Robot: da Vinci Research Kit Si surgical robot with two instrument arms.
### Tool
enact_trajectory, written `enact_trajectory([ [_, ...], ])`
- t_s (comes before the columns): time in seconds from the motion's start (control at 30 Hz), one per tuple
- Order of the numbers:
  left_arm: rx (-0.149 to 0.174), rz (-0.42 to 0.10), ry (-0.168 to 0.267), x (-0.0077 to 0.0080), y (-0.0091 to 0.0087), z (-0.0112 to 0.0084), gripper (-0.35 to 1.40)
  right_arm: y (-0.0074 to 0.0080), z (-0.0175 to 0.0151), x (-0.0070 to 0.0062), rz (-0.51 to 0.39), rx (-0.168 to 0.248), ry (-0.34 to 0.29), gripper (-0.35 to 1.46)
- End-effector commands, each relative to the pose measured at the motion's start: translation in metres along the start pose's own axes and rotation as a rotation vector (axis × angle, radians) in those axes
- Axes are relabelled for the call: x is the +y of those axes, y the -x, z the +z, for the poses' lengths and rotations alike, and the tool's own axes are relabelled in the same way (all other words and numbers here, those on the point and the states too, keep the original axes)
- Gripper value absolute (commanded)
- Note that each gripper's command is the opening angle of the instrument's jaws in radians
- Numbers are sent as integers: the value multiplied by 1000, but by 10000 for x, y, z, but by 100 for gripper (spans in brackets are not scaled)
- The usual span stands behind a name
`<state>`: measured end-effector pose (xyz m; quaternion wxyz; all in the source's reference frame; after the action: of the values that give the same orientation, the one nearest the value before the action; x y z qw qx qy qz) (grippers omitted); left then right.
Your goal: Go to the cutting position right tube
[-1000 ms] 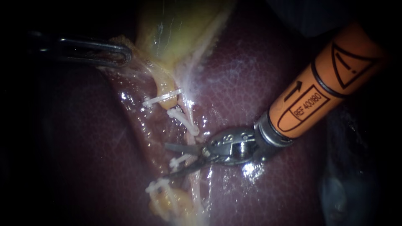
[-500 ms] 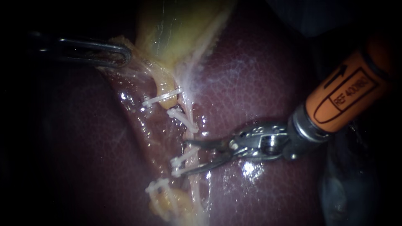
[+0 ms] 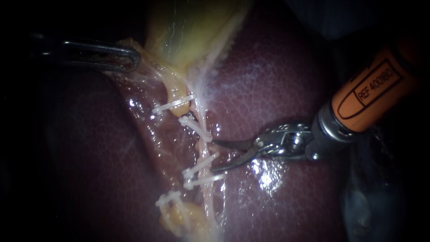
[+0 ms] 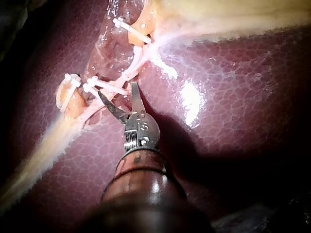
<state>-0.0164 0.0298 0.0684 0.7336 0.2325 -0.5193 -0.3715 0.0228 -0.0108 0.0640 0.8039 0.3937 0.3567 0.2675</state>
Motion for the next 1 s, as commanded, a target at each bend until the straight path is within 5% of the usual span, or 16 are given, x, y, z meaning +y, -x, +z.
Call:
enact_trajectory([
  [0.03, 0, 0, 0, 1, 0, 0, -35, 0, 2, 1, 6, -4, -8, 98],
  [0.53, 0, 1, 1, 1, -1, 1, -35, -10, 42, 11, 48, 12, -141, 97],
  [1.0, 0, 0, 1, 0, -1, 1, -35, -27, 62, 20, -5, 233, -413, 102],
])
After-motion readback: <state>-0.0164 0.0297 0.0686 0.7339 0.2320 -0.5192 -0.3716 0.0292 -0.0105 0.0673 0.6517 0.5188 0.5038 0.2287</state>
